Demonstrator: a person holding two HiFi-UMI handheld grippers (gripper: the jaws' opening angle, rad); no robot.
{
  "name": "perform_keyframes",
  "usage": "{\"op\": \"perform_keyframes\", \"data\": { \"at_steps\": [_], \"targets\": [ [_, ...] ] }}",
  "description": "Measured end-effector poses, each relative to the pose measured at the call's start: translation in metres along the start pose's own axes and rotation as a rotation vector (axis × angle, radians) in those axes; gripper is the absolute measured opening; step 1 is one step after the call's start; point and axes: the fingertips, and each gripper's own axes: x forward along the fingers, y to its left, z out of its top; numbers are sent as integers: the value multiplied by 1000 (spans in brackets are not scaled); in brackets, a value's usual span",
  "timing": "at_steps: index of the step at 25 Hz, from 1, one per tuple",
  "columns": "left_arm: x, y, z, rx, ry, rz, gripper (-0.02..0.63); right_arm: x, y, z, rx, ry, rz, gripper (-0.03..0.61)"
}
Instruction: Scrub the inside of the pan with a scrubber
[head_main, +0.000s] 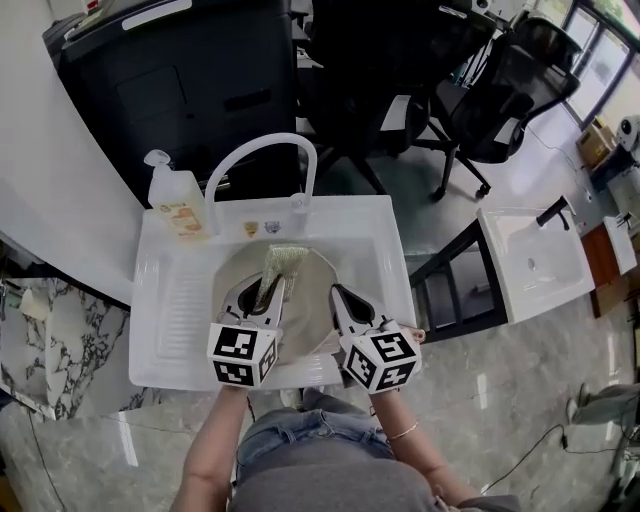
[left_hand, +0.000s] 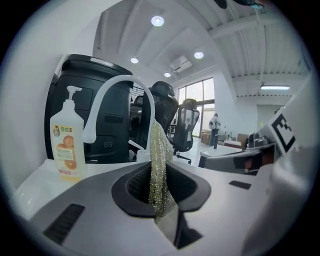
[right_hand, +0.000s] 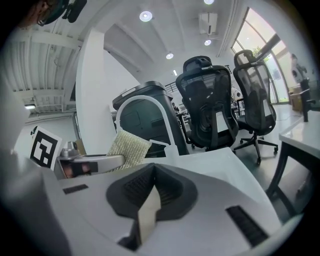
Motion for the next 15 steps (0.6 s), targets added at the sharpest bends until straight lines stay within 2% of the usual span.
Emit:
{"op": "perform_keyframes", "data": {
  "at_steps": [5,10,15],
  "targets": [
    [-19,1,-3,-77,-31,-20,67,5,22,0,-26,-15,54,11],
    [-34,6,-6,-84,-40,-10,67,8,41,0,-57,-22,100,11],
    [-47,13,-9,-101,-52,16,67,7,54,2,-127,-36,104,9]
  ]
}}
